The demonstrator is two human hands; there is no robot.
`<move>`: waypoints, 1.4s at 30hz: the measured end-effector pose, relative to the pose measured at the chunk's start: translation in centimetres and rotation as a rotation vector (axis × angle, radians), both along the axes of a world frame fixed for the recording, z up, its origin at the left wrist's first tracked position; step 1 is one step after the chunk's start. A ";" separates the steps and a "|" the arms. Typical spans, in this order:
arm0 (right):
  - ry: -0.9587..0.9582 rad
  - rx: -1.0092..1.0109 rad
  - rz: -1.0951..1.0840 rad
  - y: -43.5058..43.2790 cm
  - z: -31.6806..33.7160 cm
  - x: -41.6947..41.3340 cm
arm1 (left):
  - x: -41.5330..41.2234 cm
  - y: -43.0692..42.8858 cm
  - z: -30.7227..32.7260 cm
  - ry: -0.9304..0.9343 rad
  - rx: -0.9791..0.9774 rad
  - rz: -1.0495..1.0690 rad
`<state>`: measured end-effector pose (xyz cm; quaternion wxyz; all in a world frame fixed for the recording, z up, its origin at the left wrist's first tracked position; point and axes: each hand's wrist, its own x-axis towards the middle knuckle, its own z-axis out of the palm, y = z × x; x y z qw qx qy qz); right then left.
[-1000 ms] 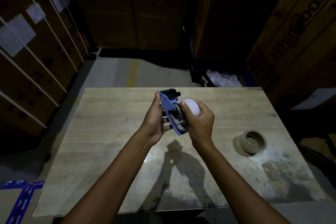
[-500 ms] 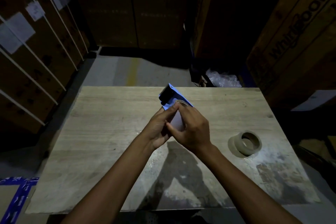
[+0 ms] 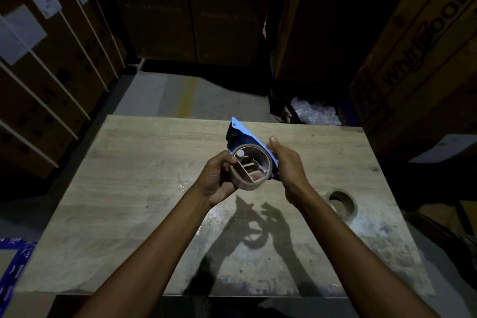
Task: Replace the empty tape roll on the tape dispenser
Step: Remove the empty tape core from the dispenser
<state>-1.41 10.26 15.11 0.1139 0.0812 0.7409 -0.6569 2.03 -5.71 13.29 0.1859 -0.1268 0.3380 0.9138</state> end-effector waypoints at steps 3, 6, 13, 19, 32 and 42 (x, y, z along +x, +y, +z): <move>-0.150 -0.069 0.150 0.3 0.2 -0.1 | -0.2 1.1 0.4 0.019 -0.130 0.002; -0.054 -0.051 0.124 0.2 -0.8 -0.2 | -0.2 2.1 1.2 0.008 -0.338 -0.012; 0.042 0.003 -0.061 0.6 -1.7 -0.3 | -0.9 4.2 1.5 0.040 -0.834 0.131; -0.030 -0.133 -0.094 1.7 -1.3 -1.1 | -1.3 4.8 0.9 0.158 -0.978 0.135; -0.003 0.038 0.149 5.5 -0.5 -3.2 | -3.4 2.7 1.8 0.210 -0.938 -0.176; -0.006 0.059 0.355 7.9 0.9 -4.5 | -4.7 2.2 2.4 0.156 -0.942 -0.397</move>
